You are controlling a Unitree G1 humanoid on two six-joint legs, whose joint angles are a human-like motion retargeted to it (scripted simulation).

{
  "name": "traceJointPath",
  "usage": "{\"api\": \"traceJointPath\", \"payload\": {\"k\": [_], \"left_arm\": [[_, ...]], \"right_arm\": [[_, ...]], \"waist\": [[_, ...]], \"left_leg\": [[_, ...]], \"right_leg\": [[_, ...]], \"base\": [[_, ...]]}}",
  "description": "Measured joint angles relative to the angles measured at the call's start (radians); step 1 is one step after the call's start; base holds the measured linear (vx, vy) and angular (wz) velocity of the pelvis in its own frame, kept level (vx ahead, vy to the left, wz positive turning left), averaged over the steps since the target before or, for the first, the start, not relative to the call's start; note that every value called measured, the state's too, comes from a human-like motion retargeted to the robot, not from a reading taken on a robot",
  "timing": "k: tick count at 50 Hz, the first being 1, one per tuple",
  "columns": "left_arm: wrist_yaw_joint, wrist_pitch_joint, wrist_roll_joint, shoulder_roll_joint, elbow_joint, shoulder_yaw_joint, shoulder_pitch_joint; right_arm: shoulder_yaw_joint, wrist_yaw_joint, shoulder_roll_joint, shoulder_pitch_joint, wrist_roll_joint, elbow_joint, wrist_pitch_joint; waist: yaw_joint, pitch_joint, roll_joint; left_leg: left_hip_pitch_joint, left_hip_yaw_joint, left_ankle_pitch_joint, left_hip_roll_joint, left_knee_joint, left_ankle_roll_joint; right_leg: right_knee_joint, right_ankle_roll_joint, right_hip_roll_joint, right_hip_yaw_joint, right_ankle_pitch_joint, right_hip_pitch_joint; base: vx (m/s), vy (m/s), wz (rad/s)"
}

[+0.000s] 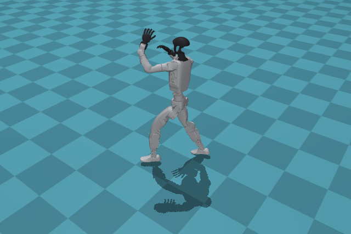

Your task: Kungfu

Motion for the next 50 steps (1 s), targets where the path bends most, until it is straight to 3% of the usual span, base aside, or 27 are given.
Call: {"api": "traceJointPath", "payload": {"k": [2,3,5,7,8,9,10,12,17,23,28,31,32,35,37,38,40,41,43,45,47,48,50], "left_arm": [[-0.032,0.025,0.046,-0.041,0.029,-0.033,-0.084],[-0.043,0.039,0.071,-0.061,0.043,-0.054,-0.122],[-0.041,0.062,0.118,-0.086,0.055,-0.085,-0.165],[-0.002,0.06,0.165,-0.096,0.047,-0.09,-0.172],[0.027,0.055,0.189,-0.094,0.044,-0.089,-0.176],[0.053,0.051,0.21,-0.09,0.041,-0.089,-0.179],[0.078,0.047,0.231,-0.085,0.037,-0.088,-0.181],[0.106,0.049,0.254,-0.063,0.03,-0.077,-0.165],[0.094,0.07,0.201,-0.034,0.021,-0.032,-0.086],[0.087,0.12,0.152,-0.114,-0.094,-0.057,0.021],[0.006,0.122,0.139,-0.245,-0.309,-0.193,0.23],[0.108,0.113,0.267,-0.319,-0.373,-0.259,0.32],[0.159,0.113,0.336,-0.333,-0.372,-0.267,0.34],[0.33,0.151,0.605,-0.317,-0.316,-0.209,0.377],[0.439,0.205,0.735,-0.285,-0.212,-0.121,0.36],[0.501,0.218,0.787,-0.273,-0.117,-0.078,0.337],[0.6,0.201,0.888,-0.248,0.166,0.004,0.24],[0.65,0.213,0.936,-0.236,0.383,0.019,0.163],[0.693,0.288,0.992,-0.223,0.846,0.032,-0.007],[0.406,0.376,0.977,-0.145,1.197,-0.061,-0.141],[0.1,0.519,0.862,-0.011,1.269,-0.187,-0.159],[0.133,0.579,0.893,0.021,1.266,-0.163,-0.144],[0.336,0.484,0.975,0.043,1.228,-0.098,-0.079]], "right_arm": [[0.03,-0.059,0.009,-0.21,-0.226,0.302,-0.078],[0.083,-0.178,0.034,-0.338,-0.425,0.526,-0.122],[0.192,-0.521,0.114,-0.592,-0.893,1.038,-0.055],[0.201,-0.58,0.171,-0.76,-1.153,1.449,0.351],[0.195,-0.501,0.187,-0.808,-1.178,1.572,0.568],[0.19,-0.42,0.199,-0.838,-1.175,1.651,0.655],[0.184,-0.337,0.207,-0.858,-1.159,1.706,0.678],[0.199,-0.294,0.206,-0.867,-1.093,1.674,0.545],[0.127,-0.585,0.28,-0.818,-1.114,1.571,0.407],[0.023,-0.504,0.348,-0.777,-0.639,1.519,0.391],[-0.085,-0.333,0.432,-0.745,-0.006,1.426,0.367],[-0.138,-0.105,0.498,-0.697,0.412,1.305,0.479],[-0.141,-0.018,0.522,-0.673,0.539,1.252,0.532],[-0.099,0.239,0.585,-0.556,0.777,1.067,0.661],[-0.06,0.312,0.605,-0.404,0.767,0.901,0.679],[-0.023,0.308,0.606,-0.292,0.749,0.792,0.68],[0.043,0.28,0.581,-0.039,0.728,0.564,0.64],[0.065,0.273,0.582,0.103,0.727,0.464,0.597],[0.072,0.299,0.603,0.418,0.741,0.284,0.531],[0.034,0.346,0.598,0.743,0.853,0.13,0.527],[-0.042,0.35,0.568,1.008,0.983,0.025,0.564],[-0.068,0.353,0.564,1.106,1.007,-0.004,0.558],[-0.119,0.315,0.56,1.281,0.963,-0.071,0.505]], "waist": [[0.074,-0.044,-0.019],[0.121,-0.071,-0.037],[0.226,-0.123,-0.096],[0.302,-0.122,-0.118],[0.322,-0.112,-0.123],[0.327,-0.101,-0.137],[0.325,-0.09,-0.156],[0.306,-0.068,-0.182],[0.335,-0.066,-0.193],[0.341,-0.075,-0.216],[0.343,-0.076,-0.172],[0.316,-0.066,-0.139],[0.298,-0.067,-0.129],[0.21,-0.062,-0.106],[0.124,-0.034,-0.108],[0.076,-0.019,-0.108],[0.003,0.02,-0.117],[-0.026,0.043,-0.113],[-0.108,0.089,-0.11],[-0.224,0.124,-0.106],[-0.299,0.162,-0.097],[-0.31,0.181,-0.111],[-0.335,0.207,-0.132]], "left_leg": [[-0.061,-0.084,-0.015,-0.043,0.051,-0.009],[-0.098,-0.108,-0.024,-0.057,0.079,-0.015],[-0.145,-0.085,-0.051,-0.085,0.115,-0.016],[-0.157,-0.087,-0.077,-0.086,0.14,-0.026],[-0.159,-0.098,-0.083,-0.085,0.145,-0.035],[-0.16,-0.109,-0.081,-0.099,0.144,-0.042],[-0.161,-0.121,-0.076,-0.12,0.14,-0.046],[-0.152,-0.134,-0.062,-0.148,0.124,-0.047],[-0.14,-0.102,-0.093,-0.104,0.118,-0.077],[-0.107,-0.094,-0.085,-0.127,0.087,-0.055],[-0.079,-0.194,-0.077,-0.061,0.081,-0.063],[0.002,-0.233,-0.095,-0.073,0.031,-0.038],[0.03,-0.24,-0.1,-0.081,0.012,-0.03],[0.119,-0.251,-0.114,-0.071,-0.029,-0.04],[0.207,-0.254,-0.121,-0.106,-0.07,-0.029],[0.271,-0.245,-0.112,-0.149,-0.119,0.002],[0.386,-0.229,-0.089,-0.22,-0.212,0.046],[0.426,-0.23,-0.087,-0.224,-0.232,0.052],[0.503,-0.245,-0.09,-0.232,-0.265,0.063],[0.554,-0.296,-0.098,-0.237,-0.287,0.069],[0.595,-0.315,-0.101,-0.225,-0.304,0.071],[0.625,-0.295,-0.102,-0.223,-0.32,0.074],[0.682,-0.277,-0.101,-0.211,-0.352,0.08]], "right_leg": [[-0.028,0.003,0.058,0.091,-0.038,0.038],[-0.04,0.003,0.065,0.087,-0.062,0.043],[-0.047,0.003,0.014,0.032,-0.112,0.033],[-0.046,-0.06,0.002,-0.041,-0.15,0.04],[-0.047,-0.079,0.011,-0.043,-0.162,0.047],[-0.046,-0.08,0.019,-0.033,-0.167,0.053],[-0.045,-0.071,0.025,-0.018,-0.168,0.058],[-0.055,-0.057,0.02,-0.032,-0.154,0.073],[-0.075,-0.071,-0.004,-0.02,-0.13,0.051],[-0.097,-0.004,-0.03,-0.034,0.022,0.059],[-0.046,0.003,0.085,-0.099,0.338,0.039],[0.076,0.003,0.099,-0.132,0.51,-0.001],[0.125,0.003,0.108,-0.127,0.5,-0.024],[0.245,0.003,0.21,-0.039,0.211,-0.146],[0.228,0.003,0.254,0.054,0.135,-0.224],[0.203,0.003,0.225,0.09,0.117,-0.259],[0.168,-0.072,0.17,0.108,0.099,-0.359],[0.125,-0.141,0.177,0.104,0.128,-0.406],[0.022,-0.259,0.186,0.082,0.219,-0.493],[-0.082,-0.328,0.184,0.03,0.288,-0.587],[-0.167,-0.356,0.197,0.002,0.28,-0.675],[-0.205,-0.36,0.213,0.0,0.282,-0.709],[-0.26,-0.395,0.234,-0.041,0.295,-0.776]], "base": [[0.26,-0.14,2.6],[0.21,-0.17,1.58],[0.14,-0.09,0.59],[0.09,-0.07,0.26],[0.06,-0.12,0.55],[0.0,-0.18,0.87],[-0.01,-0.21,1.03],[0.09,-0.16,0.64],[0.13,-0.01,-0.56],[0.26,-0.02,-0.1],[0.34,-0.27,0.13],[0.36,-0.03,0.35],[0.48,0.06,0.44],[0.46,-0.13,0.29],[0.35,0.18,0.51],[0.32,0.6,0.52],[0.29,0.55,0.26],[0.28,0.24,0.12],[0.28,0.07,0.54],[0.23,-0.03,1.09],[0.15,-0.09,0.35],[0.07,-0.17,-0.45],[0.01,-0.25,-0.38]]}}
